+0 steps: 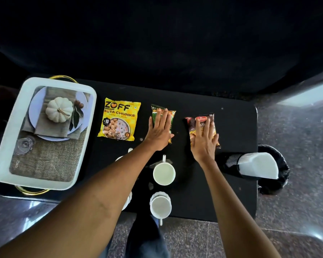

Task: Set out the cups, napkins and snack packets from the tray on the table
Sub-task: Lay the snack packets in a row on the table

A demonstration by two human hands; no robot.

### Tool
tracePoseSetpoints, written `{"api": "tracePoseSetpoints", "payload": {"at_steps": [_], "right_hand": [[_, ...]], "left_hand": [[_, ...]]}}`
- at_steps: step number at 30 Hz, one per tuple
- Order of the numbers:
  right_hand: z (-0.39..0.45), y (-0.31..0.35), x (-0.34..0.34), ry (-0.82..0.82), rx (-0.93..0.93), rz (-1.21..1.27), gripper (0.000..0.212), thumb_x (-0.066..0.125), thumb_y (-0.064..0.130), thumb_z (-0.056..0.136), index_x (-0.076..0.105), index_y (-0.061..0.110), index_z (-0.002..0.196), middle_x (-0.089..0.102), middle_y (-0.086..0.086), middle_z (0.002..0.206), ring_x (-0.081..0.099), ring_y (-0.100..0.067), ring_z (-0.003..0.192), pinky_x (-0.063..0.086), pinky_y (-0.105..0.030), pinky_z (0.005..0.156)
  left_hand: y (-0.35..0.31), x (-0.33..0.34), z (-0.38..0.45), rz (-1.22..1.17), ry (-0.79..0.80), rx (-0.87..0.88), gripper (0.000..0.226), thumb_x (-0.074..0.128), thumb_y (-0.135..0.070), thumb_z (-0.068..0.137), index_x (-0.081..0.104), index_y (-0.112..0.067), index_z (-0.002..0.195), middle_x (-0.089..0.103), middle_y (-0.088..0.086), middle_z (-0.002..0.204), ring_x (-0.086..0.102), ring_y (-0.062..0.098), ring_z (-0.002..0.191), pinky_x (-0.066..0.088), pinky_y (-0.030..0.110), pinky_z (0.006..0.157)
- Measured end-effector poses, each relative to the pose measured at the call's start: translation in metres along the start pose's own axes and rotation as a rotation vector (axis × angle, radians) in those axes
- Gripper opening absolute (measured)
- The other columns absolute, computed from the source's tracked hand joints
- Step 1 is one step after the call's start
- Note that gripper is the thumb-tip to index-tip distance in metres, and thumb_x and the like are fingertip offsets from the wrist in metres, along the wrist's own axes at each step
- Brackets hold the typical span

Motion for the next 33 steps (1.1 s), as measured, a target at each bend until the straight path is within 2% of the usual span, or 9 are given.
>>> {"api": "tracePoseSetpoints", "payload": {"at_steps": [7,10,13,15,18,22,25,29,33], "right_hand": [[0.014,-0.008,0.002,-0.068,0.145,0.012,0.087,0.045,-0.008,0.086,-0.008,0.019,0.149,-0.015,-0.02,0.156,-0.014,-0.036,0.144,0.008,-0.061,0.114],[0.024,-0.009,0.001,-0.075,0.239,0.064,0.088,0.048,-0.003,0.087,-0.009,0.021,0.149,-0.016,-0.019,0.156,-0.014,-0.036,0.145,0.013,-0.062,0.113],[0.026,-0.003,0.003,-0.047,0.252,0.085,0.074,0.044,0.031,0.096,-0.008,0.024,0.149,-0.013,-0.017,0.157,-0.006,-0.036,0.146,0.023,-0.061,0.11],[0.022,0.002,0.003,-0.036,0.2,-0.001,0.075,0.04,0.045,0.095,-0.007,0.025,0.149,-0.008,-0.019,0.157,0.001,-0.037,0.145,0.03,-0.06,0.106],[0.016,0.0,0.002,-0.044,0.16,-0.042,0.076,0.035,0.055,0.092,-0.006,0.025,0.149,-0.005,-0.019,0.157,0.002,-0.038,0.145,0.026,-0.065,0.104],[0.012,-0.004,-0.006,-0.134,0.127,0.042,0.063,0.03,0.043,0.097,0.003,0.022,0.15,0.001,-0.016,0.159,0.001,-0.034,0.146,0.013,-0.066,0.11],[0.011,-0.006,0.003,-0.104,0.072,0.002,0.056,0.027,0.035,0.1,0.005,0.023,0.15,-0.002,-0.016,0.159,-0.004,-0.033,0.147,0.011,-0.065,0.113],[0.016,-0.007,0.014,-0.083,0.074,-0.027,0.058,0.03,0.034,0.099,0.001,0.029,0.149,-0.008,-0.017,0.158,-0.008,-0.035,0.146,0.015,-0.066,0.11],[0.017,-0.007,0.011,-0.071,0.09,-0.074,0.062,0.029,0.043,0.098,-0.003,0.029,0.149,-0.009,-0.019,0.157,-0.01,-0.035,0.146,0.0,-0.069,0.108]], "left_hand": [[0.0,0.001,-0.002,0.021,-0.013,0.0,0.082,0.038,-0.041,0.098,-0.013,-0.002,0.149,-0.019,0.017,0.158,-0.018,0.038,0.145,-0.002,0.056,0.117],[-0.001,0.002,-0.002,0.035,-0.024,-0.003,0.082,0.039,-0.041,0.098,-0.012,-0.002,0.149,-0.017,0.018,0.158,-0.017,0.039,0.145,0.0,0.056,0.117],[0.0,0.002,-0.002,0.031,-0.022,-0.004,0.082,0.039,-0.041,0.098,-0.011,-0.002,0.149,-0.017,0.017,0.158,-0.017,0.038,0.145,0.0,0.056,0.117],[0.0,0.001,-0.001,0.026,-0.015,-0.004,0.082,0.038,-0.041,0.098,-0.012,-0.002,0.149,-0.018,0.017,0.158,-0.018,0.038,0.145,-0.001,0.056,0.117],[0.001,0.001,-0.001,0.014,-0.005,-0.002,0.081,0.037,-0.041,0.098,-0.013,-0.002,0.149,-0.02,0.017,0.158,-0.019,0.038,0.145,-0.002,0.056,0.116],[0.002,0.0,-0.001,-0.002,0.001,0.008,0.081,0.037,-0.041,0.098,-0.013,-0.003,0.149,-0.02,0.016,0.158,-0.019,0.037,0.145,-0.002,0.056,0.117],[0.002,0.002,-0.001,-0.012,0.016,0.006,0.081,0.037,-0.041,0.098,-0.014,-0.003,0.149,-0.021,0.016,0.158,-0.02,0.037,0.144,-0.003,0.055,0.116],[0.002,0.003,0.0,-0.004,0.0,0.005,0.081,0.037,-0.04,0.098,-0.014,-0.003,0.149,-0.02,0.016,0.158,-0.02,0.037,0.144,-0.004,0.055,0.116],[0.002,0.001,0.0,-0.021,0.001,0.014,0.082,0.037,-0.043,0.098,-0.013,-0.002,0.149,-0.02,0.017,0.158,-0.019,0.037,0.145,-0.001,0.057,0.116]]}}
Point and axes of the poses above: each hand's wrist, its own z-axis towards the middle knuckle, its own x-axis out of the palm, y = z × x, the point moved 9 cm from there along z, towards the middle knuckle
